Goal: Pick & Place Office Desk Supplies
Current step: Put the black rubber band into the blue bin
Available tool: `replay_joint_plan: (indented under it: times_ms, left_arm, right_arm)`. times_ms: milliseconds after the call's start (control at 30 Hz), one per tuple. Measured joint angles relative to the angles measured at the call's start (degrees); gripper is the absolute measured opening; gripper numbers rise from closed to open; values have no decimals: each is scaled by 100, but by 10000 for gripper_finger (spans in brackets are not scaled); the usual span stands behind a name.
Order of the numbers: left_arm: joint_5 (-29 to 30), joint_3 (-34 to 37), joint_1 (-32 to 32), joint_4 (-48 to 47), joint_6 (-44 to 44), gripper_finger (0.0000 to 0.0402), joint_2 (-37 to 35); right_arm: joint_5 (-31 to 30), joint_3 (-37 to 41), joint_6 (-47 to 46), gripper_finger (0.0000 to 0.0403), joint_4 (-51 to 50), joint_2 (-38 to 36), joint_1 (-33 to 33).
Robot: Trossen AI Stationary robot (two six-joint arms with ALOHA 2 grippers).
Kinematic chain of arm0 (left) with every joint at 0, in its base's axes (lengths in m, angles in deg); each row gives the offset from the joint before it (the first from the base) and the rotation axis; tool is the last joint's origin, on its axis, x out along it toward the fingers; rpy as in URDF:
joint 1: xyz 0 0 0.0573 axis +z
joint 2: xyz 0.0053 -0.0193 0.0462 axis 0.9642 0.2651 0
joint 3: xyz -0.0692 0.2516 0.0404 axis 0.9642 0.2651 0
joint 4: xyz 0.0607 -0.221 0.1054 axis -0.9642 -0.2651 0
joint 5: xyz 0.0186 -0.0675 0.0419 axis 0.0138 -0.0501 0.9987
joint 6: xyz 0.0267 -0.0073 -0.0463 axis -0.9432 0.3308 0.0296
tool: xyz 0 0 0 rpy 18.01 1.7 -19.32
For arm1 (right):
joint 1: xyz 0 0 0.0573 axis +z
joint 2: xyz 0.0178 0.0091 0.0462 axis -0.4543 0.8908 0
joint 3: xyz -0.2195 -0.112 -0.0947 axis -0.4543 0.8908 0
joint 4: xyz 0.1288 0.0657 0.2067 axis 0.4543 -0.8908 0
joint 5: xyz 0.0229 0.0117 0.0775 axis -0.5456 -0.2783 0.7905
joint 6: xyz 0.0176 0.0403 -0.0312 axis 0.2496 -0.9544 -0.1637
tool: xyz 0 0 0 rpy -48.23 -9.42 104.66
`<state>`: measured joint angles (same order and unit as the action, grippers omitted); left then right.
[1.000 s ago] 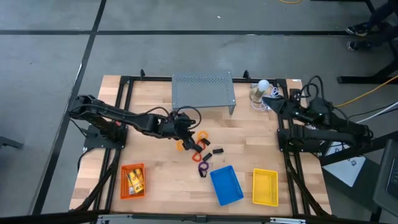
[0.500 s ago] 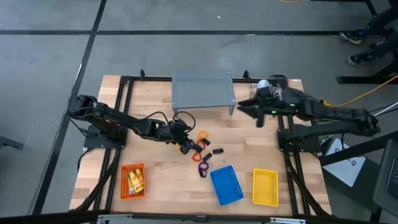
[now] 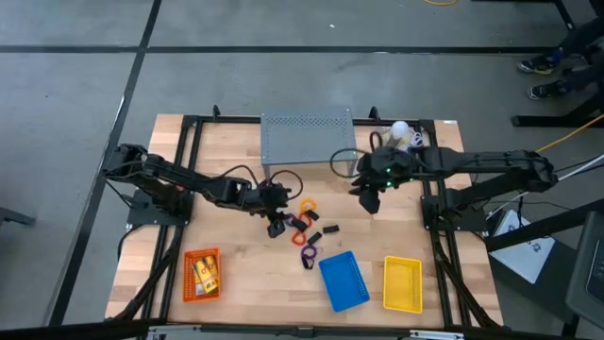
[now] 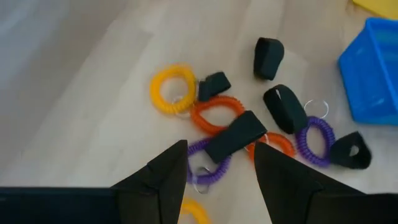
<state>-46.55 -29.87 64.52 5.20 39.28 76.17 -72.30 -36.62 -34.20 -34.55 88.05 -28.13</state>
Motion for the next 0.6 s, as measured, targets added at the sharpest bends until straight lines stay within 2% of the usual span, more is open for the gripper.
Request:
replay_joint_plan:
  times_ms: [133, 233, 433, 600]
  left_arm:
    - [-133, -4, 129, -91, -1406, 182, 0]
    - [-511, -4, 238, -93, -2146, 182, 0]
    - [-1036, -4, 471, -24, -2697, 182, 164]
    - [-1174, -251, 546, -8, -2905, 182, 539]
  right_arm:
    - [2, 7, -225, 143, 48, 116, 94]
    - [0, 9, -414, 143, 43, 139, 103]
    - [-272, 9, -689, 143, -375, 139, 144]
    - [-454, 16, -780, 143, -607, 115, 264]
